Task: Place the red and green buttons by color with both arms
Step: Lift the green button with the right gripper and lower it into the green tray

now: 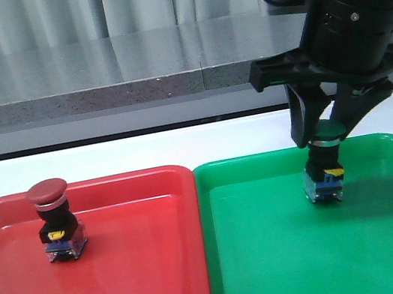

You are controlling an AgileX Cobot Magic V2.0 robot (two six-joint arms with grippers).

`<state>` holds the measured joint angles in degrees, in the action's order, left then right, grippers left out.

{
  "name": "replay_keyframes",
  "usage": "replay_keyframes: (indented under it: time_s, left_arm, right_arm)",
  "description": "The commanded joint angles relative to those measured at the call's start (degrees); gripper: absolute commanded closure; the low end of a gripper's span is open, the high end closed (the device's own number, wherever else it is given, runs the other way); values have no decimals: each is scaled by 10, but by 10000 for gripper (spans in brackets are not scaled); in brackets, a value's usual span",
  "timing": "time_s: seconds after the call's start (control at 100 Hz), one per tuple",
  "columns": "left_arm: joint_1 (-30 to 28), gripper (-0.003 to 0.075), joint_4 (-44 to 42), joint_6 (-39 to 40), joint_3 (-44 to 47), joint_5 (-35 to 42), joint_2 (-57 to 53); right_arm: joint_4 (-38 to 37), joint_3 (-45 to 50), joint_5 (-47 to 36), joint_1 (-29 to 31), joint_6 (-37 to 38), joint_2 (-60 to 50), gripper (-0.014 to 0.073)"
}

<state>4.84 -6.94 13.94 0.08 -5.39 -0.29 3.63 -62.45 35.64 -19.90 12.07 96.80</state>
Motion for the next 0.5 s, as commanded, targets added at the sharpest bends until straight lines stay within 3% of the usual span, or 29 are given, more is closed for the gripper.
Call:
replay_keyframes:
  time_s: [0.0, 0.27, 0.49]
  left_arm:
    - [-2, 739, 2, 2, 23, 47, -18]
    - [-2, 739, 2, 2, 23, 47, -18]
    - [-2, 739, 2, 2, 23, 47, -18]
  right_arm:
    - [-4, -12, -27, 1, 1, -13, 354]
    - [-4, -12, -24, -1, 1, -1, 339]
    - [-4, -12, -18, -2, 1, -1, 102]
